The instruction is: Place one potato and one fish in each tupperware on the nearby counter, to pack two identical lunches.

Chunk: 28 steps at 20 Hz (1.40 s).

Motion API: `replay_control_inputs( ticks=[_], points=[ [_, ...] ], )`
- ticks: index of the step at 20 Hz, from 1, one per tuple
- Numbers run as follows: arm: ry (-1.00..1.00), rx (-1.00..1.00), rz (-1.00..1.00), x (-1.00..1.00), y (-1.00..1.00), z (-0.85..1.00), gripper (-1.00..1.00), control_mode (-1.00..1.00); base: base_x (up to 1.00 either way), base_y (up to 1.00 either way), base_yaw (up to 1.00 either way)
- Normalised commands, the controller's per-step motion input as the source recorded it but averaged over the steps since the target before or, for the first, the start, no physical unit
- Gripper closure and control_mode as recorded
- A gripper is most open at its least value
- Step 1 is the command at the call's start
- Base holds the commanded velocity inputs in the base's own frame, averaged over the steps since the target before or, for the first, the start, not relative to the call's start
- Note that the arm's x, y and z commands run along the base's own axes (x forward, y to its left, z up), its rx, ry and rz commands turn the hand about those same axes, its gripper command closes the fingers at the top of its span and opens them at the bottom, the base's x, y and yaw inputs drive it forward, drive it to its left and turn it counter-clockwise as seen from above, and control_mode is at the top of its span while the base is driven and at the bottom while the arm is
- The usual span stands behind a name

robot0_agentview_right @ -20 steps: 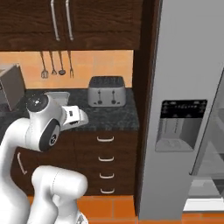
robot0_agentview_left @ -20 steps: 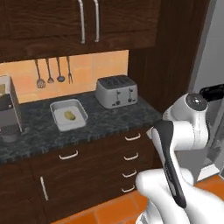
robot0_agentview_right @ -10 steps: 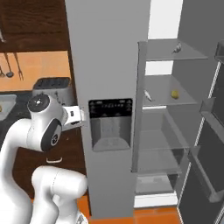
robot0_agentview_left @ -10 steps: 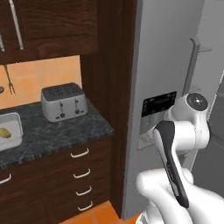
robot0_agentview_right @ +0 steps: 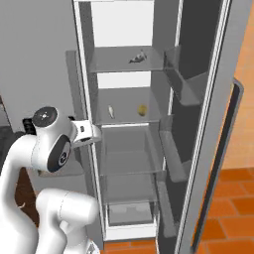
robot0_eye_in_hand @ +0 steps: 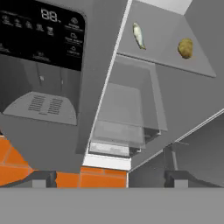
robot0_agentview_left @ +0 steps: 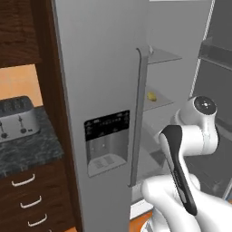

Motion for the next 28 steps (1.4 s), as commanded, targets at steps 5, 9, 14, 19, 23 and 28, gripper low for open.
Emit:
replay_control_inputs(
  ticks=[5,9,14,19,23,28],
  points=[
    [0.0,0.0,0.0,0.0,0.0,0.0,-1.0,1.0,0.71,-0.49,0.02],
    [0.0,0.0,0.0,0.0,0.0,0.0,-1.0,1.0,0.77,0.0,0.07],
    [0.0,0.0,0.0,0.0,0.0,0.0,-1.0,1.0,0.53,-0.17,0.1],
    [0.0,0.0,0.0,0.0,0.0,0.0,-1.0,1.0,0.28,-0.51,0.13],
    [0.0,0.0,0.0,0.0,0.0,0.0,-1.0,1.0,0.43,-0.12,0.09],
    [0.0,0.0,0.0,0.0,0.0,0.0,-1.0,1.0,0.59,0.01,0.08]
  ],
)
